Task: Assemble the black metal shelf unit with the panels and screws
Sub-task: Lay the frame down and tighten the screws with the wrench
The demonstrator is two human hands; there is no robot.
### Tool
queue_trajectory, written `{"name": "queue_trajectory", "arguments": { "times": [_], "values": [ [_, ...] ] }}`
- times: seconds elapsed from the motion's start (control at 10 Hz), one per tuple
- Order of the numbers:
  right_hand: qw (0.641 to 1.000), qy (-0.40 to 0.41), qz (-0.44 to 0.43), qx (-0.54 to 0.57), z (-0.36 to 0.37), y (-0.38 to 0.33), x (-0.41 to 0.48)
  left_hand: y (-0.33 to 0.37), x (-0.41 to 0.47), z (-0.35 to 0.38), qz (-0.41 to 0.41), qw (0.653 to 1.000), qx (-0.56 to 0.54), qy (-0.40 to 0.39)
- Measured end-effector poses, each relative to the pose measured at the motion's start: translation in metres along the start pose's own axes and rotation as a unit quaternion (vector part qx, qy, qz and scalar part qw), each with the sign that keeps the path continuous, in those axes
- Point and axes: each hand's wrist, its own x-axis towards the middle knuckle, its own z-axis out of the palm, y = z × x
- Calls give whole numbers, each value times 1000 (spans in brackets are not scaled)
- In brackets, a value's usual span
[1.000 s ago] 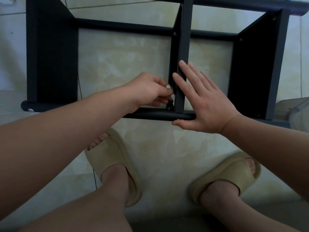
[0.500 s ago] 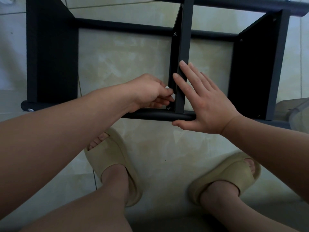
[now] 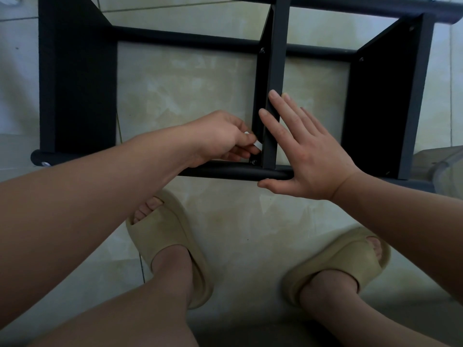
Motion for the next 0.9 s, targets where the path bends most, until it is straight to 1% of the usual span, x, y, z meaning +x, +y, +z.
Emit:
{"name": "queue_trajectory", "arguments": {
  "times": [0.5,0.9],
  "values": [
    [1000,-4,1,-2,0,1,0,-1,-6,-8,12,995,92,-31],
    [1000,-4,-1,-5,1,1,0,-6,-6,-8,22,989,138,-40]
  ]
}}
